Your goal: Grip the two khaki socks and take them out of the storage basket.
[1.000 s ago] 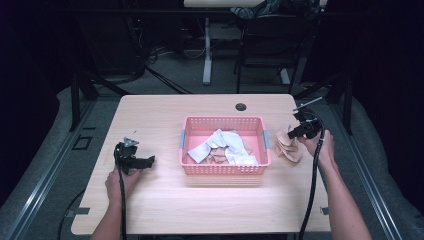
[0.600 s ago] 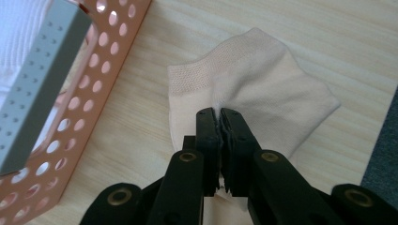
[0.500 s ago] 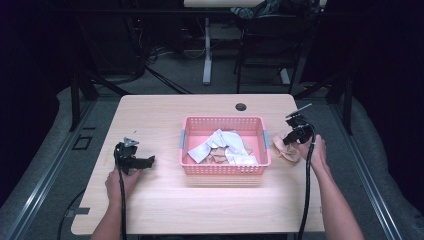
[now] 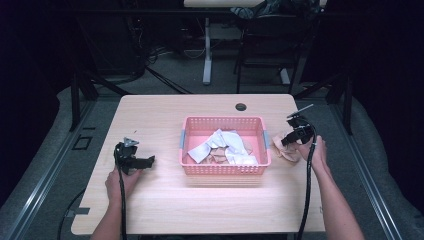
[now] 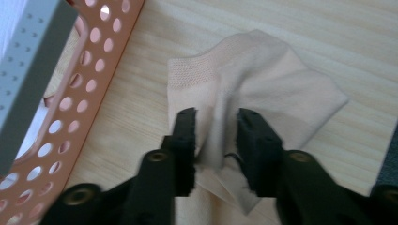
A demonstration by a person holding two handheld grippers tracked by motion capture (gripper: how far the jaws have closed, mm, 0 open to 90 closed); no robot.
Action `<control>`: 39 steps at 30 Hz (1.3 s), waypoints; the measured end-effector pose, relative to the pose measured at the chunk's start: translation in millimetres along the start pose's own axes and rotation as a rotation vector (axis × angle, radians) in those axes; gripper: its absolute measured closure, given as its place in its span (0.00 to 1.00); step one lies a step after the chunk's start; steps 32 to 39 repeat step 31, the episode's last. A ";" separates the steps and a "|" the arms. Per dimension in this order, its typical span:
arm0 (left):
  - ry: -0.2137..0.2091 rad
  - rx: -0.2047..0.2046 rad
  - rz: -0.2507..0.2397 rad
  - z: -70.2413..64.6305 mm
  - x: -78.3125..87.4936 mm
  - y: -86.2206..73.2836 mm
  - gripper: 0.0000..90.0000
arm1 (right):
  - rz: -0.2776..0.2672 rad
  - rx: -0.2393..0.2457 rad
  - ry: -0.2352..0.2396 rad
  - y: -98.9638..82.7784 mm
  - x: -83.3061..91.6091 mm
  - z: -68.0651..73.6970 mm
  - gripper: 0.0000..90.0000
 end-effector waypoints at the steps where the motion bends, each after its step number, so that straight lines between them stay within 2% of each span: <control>1: 0.000 0.000 0.000 0.0 0.0 0.0 0.00 | -0.018 -0.006 -0.004 -0.6 3.0 0.8 0.62; 5: 0.000 0.000 0.000 0.0 0.0 0.0 0.00 | -0.036 0.014 -0.018 -2.6 15.4 2.3 0.43; 6: 0.000 0.000 0.000 0.0 0.0 0.0 0.00 | -0.041 0.029 -0.019 -3.9 21.2 3.4 0.34; 7: 0.000 0.000 0.000 0.0 0.0 0.0 0.00 | -0.049 0.029 -0.016 -4.8 24.0 4.6 0.30; 9: 0.000 0.000 0.000 0.0 0.0 0.0 0.00 | -0.058 0.028 -0.022 -5.9 27.0 6.0 0.27; 10: 0.000 0.000 0.000 0.0 0.0 0.0 0.00 | -0.072 0.041 -0.018 -8.4 33.5 8.4 0.21; 15: 0.000 -0.001 0.000 0.0 0.0 0.0 0.00 | -0.107 0.055 0.002 -15.0 48.4 15.3 0.15; 17: 0.000 0.000 0.000 0.0 0.0 0.0 0.00 | -0.114 0.064 0.017 -21.5 57.1 19.4 0.10; 21: 0.000 0.000 0.000 0.0 0.0 0.0 0.00 | -0.135 0.068 0.028 -30.3 65.9 23.9 0.08; 23: 0.000 0.000 0.000 0.0 0.0 0.0 0.00 | -0.138 0.085 0.011 -42.2 70.0 28.9 0.09; 27: 0.000 0.000 0.000 0.0 0.0 0.0 0.00 | -0.127 0.088 0.019 -55.6 67.5 33.6 0.09; 29: 0.000 0.000 0.000 0.0 0.0 0.0 0.00 | -0.103 0.091 0.023 -68.0 60.6 35.8 0.09; 39: 0.000 0.000 0.000 0.0 0.0 0.0 0.00 | -0.094 0.090 0.019 -71.0 57.9 36.0 0.10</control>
Point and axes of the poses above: each handheld gripper's, and its own axes: x roughly backward along the jaws, y roughly out of its top, z roughly to its left, the point moved 3 cm from there along -x, roughly forward along the jaws, and after that the axes turned 6 degrees about x, right-handed, at the moved point
